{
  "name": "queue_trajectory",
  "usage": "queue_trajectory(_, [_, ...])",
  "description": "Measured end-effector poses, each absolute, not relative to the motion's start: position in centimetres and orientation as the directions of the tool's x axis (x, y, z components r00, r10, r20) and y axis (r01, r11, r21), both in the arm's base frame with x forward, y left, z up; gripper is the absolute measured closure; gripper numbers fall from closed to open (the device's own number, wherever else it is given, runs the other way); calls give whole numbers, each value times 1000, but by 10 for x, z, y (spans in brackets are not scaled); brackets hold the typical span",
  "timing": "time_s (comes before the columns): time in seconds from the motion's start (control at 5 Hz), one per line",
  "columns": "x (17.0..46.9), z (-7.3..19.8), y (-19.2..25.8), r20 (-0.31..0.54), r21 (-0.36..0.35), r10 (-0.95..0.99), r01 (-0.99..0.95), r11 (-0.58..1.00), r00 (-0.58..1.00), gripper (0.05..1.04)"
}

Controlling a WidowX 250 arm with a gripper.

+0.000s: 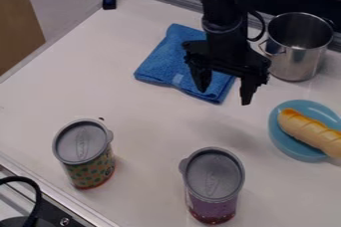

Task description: Move the blue-spotted yellow can below the silver pot

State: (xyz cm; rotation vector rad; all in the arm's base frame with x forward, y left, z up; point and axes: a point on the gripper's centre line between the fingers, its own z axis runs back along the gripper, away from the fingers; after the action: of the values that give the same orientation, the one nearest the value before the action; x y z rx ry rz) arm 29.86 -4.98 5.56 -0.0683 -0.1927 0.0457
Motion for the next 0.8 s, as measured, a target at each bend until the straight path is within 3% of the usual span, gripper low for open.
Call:
queue_trajectory(0.2, [294,48,-49,160,-67,48,-37,997,986,87])
queue_trajectory(0.8, [258,77,-9,134,-44,-1,7,999,991,87])
